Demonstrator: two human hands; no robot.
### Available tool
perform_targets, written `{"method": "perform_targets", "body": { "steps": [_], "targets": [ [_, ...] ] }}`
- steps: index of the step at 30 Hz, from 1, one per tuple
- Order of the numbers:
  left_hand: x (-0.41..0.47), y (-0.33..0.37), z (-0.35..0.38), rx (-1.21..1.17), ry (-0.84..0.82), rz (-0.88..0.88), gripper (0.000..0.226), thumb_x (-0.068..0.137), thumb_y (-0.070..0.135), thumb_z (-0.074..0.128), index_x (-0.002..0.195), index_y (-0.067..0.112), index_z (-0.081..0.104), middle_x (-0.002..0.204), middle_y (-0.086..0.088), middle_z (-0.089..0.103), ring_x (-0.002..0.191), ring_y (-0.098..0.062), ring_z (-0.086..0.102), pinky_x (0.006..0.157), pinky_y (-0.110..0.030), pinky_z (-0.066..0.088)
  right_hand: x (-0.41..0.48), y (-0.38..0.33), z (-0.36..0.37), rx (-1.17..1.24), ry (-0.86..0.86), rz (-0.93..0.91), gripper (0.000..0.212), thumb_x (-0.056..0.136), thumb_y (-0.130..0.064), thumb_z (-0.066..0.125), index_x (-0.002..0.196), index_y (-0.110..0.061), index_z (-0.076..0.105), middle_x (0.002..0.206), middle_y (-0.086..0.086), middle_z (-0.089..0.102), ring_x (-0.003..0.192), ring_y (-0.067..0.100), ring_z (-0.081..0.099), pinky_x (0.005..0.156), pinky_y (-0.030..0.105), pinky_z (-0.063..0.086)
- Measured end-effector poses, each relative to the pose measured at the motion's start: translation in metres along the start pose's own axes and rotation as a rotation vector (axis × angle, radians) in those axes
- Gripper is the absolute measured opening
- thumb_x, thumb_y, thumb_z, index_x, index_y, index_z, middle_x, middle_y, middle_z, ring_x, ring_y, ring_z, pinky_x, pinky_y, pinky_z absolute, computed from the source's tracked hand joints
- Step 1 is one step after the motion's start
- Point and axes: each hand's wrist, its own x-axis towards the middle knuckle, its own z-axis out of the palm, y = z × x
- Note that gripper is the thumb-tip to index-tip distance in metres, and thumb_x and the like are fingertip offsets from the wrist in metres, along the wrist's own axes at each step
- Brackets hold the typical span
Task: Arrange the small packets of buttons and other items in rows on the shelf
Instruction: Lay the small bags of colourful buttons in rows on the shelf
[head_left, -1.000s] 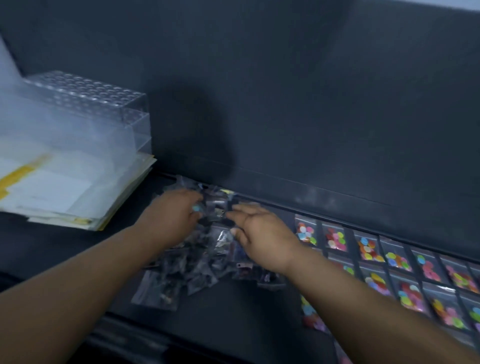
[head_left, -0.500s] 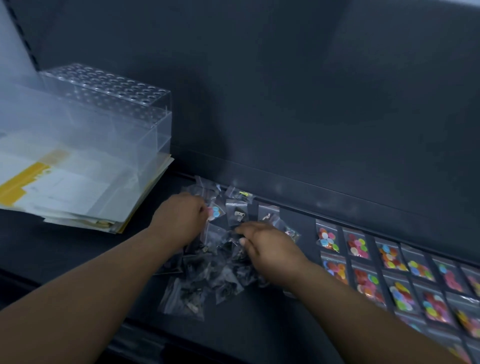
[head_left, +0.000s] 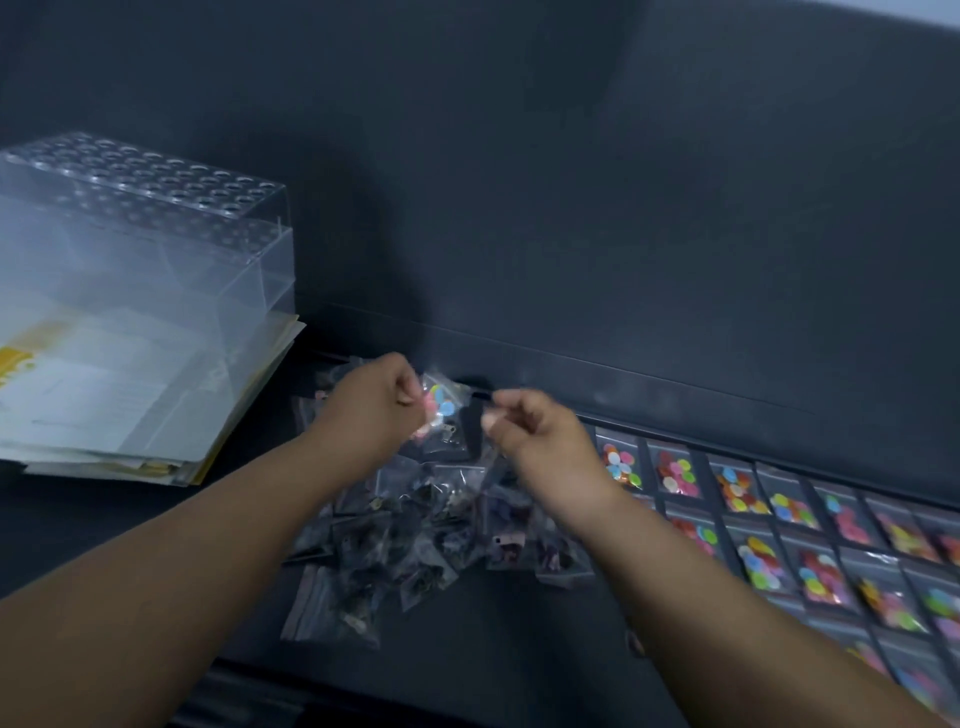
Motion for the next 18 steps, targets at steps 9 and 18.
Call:
{"method": "perform_targets", "body": {
  "steps": [9, 18],
  "targets": [
    [-0.041, 0.061, 0.034, -0.273, -0.307, -0.153, 0.016, 0.078, 0.005, 0.074, 0.084, 0.014, 0.062, 0.078, -0.008, 0.068, 0.071, -0.019, 0.063, 0.064, -0.027, 0.048, -0.014, -0.007, -0.049, 0.268, -0.031, 0.143, 0.021, 0.090, -0.006, 0.057, 0.071, -0.014, 0.060, 0.068, 0.009, 0.058, 0.058, 0.015, 0.051, 0.056, 0.026, 0.044],
    [-0.079, 0.092, 0.068, -0.321, -0.421, -0.234, 0.015, 0.084, 0.023, 0.069, 0.073, 0.015, 0.063, 0.071, -0.001, 0.069, 0.060, -0.009, 0.060, 0.061, -0.022, 0.047, -0.058, -0.001, -0.103, 0.176, -0.048, 0.111, 0.024, 0.092, -0.006, 0.054, 0.071, -0.016, 0.055, 0.062, 0.004, 0.055, 0.051, 0.011, 0.050, 0.045, 0.020, 0.045]
  ]
}}
